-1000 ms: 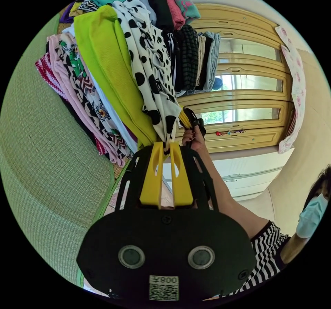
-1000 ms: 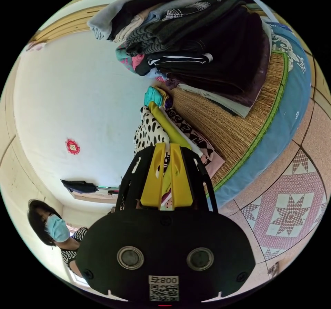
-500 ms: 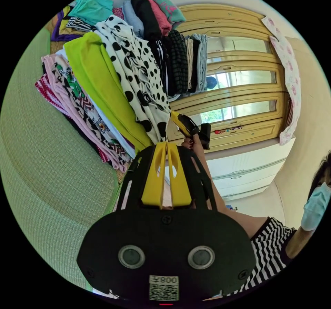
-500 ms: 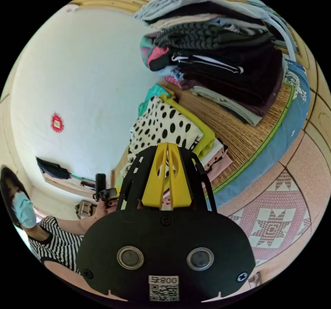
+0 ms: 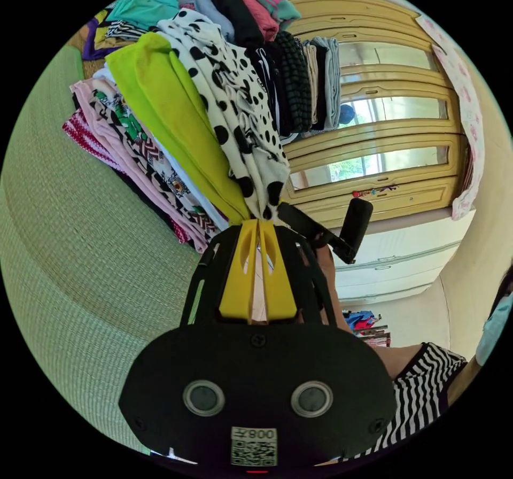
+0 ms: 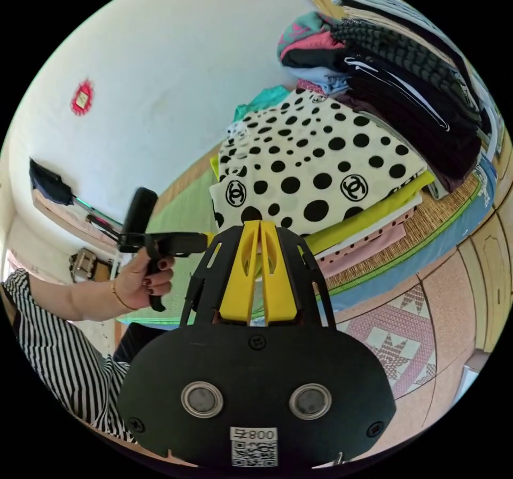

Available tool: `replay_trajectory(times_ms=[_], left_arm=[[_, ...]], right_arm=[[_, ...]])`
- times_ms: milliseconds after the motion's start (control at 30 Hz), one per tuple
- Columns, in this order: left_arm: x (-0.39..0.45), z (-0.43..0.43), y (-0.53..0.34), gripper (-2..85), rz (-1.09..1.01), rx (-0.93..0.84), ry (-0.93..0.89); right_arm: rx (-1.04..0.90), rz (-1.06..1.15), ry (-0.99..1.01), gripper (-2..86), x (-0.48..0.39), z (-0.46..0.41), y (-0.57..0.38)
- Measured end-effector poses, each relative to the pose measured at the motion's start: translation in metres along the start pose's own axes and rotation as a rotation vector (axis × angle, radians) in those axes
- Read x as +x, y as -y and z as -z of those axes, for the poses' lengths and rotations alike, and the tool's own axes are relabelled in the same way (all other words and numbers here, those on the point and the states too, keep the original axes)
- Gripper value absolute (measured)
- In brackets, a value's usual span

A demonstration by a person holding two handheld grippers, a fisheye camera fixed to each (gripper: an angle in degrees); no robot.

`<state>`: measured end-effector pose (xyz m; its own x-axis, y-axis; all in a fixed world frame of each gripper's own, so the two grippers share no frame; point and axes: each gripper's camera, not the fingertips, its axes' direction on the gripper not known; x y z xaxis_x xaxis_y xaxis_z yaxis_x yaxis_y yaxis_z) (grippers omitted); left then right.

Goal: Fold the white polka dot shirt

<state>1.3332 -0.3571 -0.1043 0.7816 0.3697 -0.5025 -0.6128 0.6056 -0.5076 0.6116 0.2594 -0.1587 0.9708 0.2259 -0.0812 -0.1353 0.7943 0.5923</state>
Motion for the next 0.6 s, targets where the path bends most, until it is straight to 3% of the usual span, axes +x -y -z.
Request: replay_trajectory(times_ms=[233, 433, 533, 600], left_arm=[[0.005, 0.029, -0.061, 0.2, -0.116, -0.004, 0.262], [-0.034, 0.009, -0.142, 0.2, -0.074, -0.184, 0.603], [-0.046, -0.013, -0.175, 0.2, -0.085, -0.263, 0.723], [-0.041, -0.024, -0.192, 0.2, -0.138, -0.217, 0.746]], right_arm=[[0.106, 0.069, -0.167, 0.0, -0.093, 0.024, -0.025], [0.248, 0.129, -0.293, 0.0, -0.173, 0.045, -0.047], [0.351, 0.2, -0.283, 0.1, -0.22, 0.062, -0.042], [0.417, 0.258, -0.239, 0.2, -0.249, 0.07, -0.034]])
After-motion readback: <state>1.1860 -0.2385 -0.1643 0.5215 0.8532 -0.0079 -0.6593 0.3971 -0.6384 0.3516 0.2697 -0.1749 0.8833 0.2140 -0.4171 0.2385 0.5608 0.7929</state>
